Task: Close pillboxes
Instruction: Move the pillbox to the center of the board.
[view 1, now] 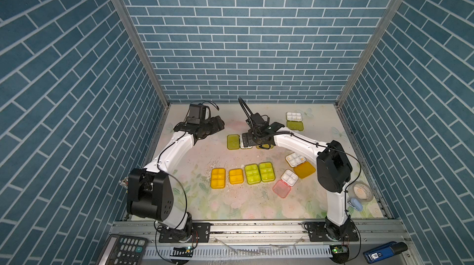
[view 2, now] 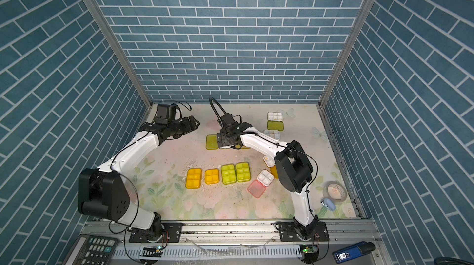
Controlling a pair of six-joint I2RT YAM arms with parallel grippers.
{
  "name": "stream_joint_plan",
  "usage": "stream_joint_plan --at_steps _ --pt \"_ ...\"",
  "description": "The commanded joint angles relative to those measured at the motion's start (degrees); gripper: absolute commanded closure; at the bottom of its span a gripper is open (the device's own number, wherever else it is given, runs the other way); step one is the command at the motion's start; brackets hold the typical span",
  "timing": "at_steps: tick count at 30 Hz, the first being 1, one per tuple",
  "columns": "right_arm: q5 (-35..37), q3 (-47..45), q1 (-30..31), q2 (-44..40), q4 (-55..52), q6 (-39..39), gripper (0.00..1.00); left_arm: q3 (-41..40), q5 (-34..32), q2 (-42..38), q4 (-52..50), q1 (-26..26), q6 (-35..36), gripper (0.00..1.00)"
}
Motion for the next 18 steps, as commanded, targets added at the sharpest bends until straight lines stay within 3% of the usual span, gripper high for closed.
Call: stream_joint_plan --at_steps 1,18 --pt "-0.8 6.2 -0.9 4.6 -5.2 -1.9 0.04 -1.1 9.9 1.9 3.6 3.9 -8.2 0.16" --pt "-2.8 20.4 -1.7 17.4 -9.7 -1.0 0.04 -4.3 16.9 4.9 11.6 4.8 -15.0 0.19"
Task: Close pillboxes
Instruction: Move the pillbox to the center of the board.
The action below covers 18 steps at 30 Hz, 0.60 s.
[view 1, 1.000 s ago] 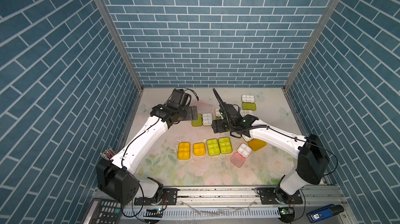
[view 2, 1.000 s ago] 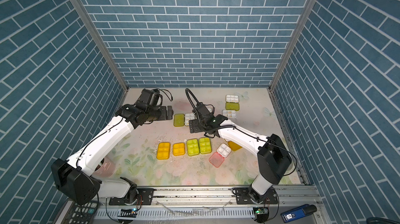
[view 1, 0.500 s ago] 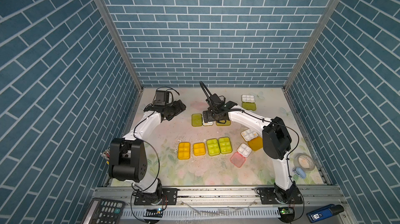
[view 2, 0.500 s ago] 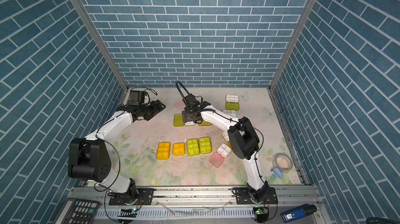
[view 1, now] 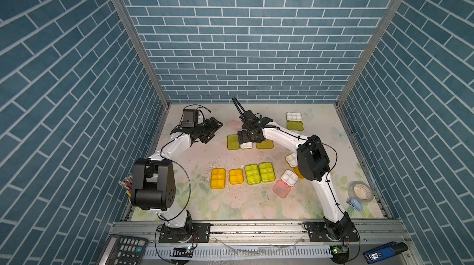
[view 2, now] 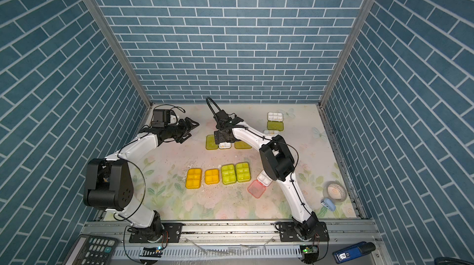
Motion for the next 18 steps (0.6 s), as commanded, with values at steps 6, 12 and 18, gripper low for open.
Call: stream_joint_plan --at_steps 6,12,18 --pt "-1.5 7.8 -0.2 5.4 -5.0 -0.4 0.04 -0.1 1.8 0.9 1.9 0.3 -1.0 0.19" --pt "0.9 10.0 -0.3 6.9 -6.5 0.1 0.06 -0.2 1.6 0.6 1.8 0.3 -0.6 0.19" --pt "0.0 11.3 -0.3 8.2 -7.6 0.3 0.07 -0.2 1.9 0.8 2.0 0.3 -0.9 0.20"
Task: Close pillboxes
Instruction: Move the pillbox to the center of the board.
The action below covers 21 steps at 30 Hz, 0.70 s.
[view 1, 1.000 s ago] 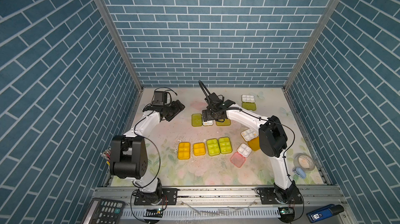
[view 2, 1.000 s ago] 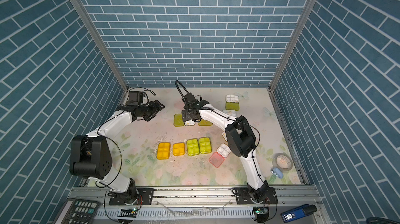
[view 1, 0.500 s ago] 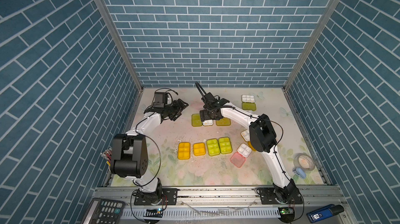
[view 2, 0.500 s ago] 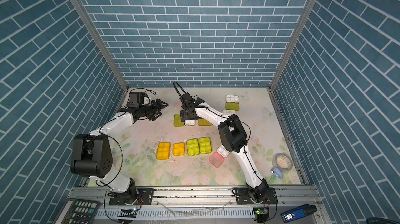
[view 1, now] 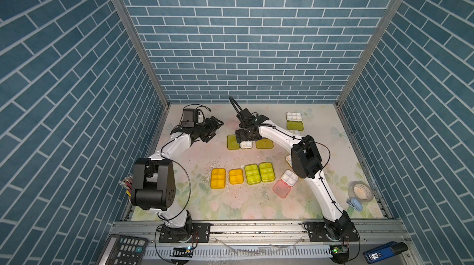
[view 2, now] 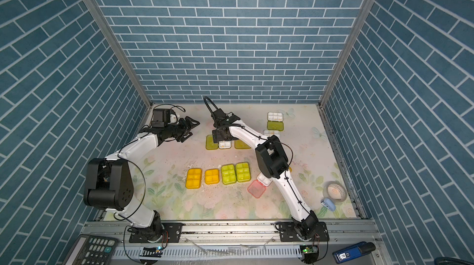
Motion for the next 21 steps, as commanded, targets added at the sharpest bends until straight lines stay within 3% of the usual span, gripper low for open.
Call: stream_joint_plan --at_steps 1,12,21 --pt "0.0 1.5 -0.3 2.2 -2.2 0.2 0.07 -0.2 0.6 0.7 0.6 0.3 -0.2 0.20" --pt "-1.1 3.0 -0.5 3.5 -2.8 1.0 0.13 -0.1 0.3 0.4 0.3 0.3 0.5 0.20" --pt "-2.6 3.2 -0.5 4.6 -2.8 2.0 0.23 0.1 0.5 0.4 0.3 0.4 0.3 0.21"
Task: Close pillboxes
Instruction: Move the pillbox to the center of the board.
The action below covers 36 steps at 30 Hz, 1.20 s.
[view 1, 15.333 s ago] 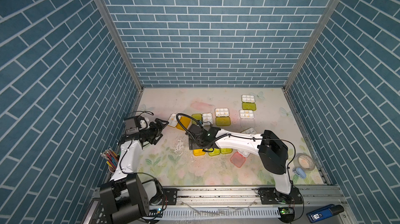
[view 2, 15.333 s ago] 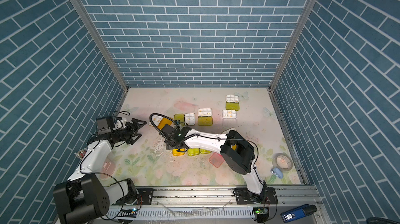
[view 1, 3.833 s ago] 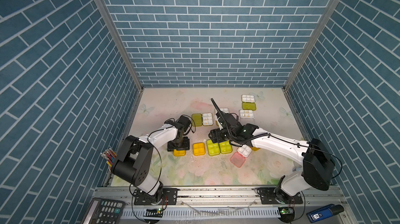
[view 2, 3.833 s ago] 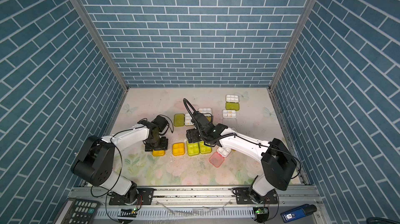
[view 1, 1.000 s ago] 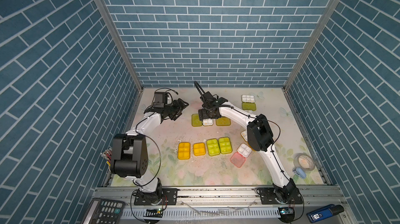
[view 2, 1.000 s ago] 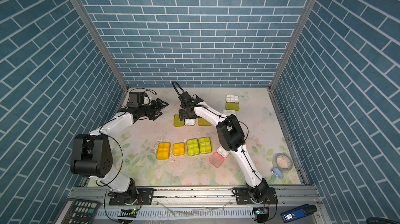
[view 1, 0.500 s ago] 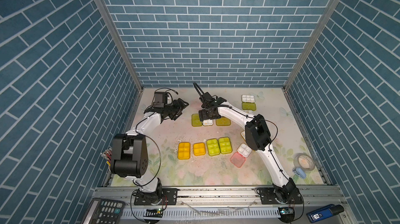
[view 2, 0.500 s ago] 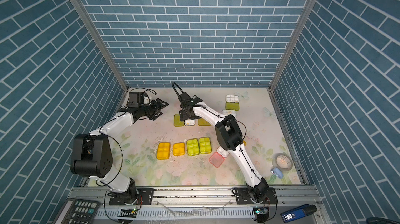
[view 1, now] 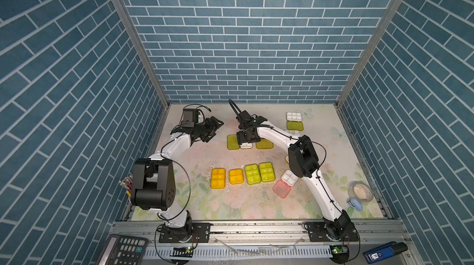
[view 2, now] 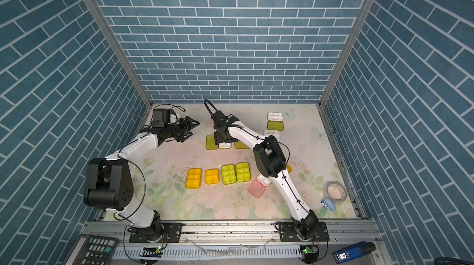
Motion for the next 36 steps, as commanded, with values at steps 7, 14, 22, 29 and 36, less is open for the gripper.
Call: stream_joint_plan --at_steps 7,14,22,29,36 --pt "-1.4 -1.3 0.2 -0.2 -0.9 1.7 0.24 0.0 0.7 0.2 0.6 0.7 0.5 0.21" --pt "-2.4 -6.5 1.4 -3.1 2.5 2.5 0.24 -0.1 0.7 0.3 0.5 0.8 0.6 0.21" --pt "-4.8 -13.6 2.7 -6.5 7.6 4.6 0.27 -0.1 0.4 0.6 0.6 0.8 0.7 0.21" --pt "-5.7 -18.2 3.7 -10.0 10.3 8.0 0.26 -0.2 0.8 1.2 0.3 0.8 0.4 0.21" --pt "-8.2 -19.5 3.5 -12.6 12.3 9.1 0.21 1.7 -0.1 3.3 -4.5 1.1 2.8 0.17"
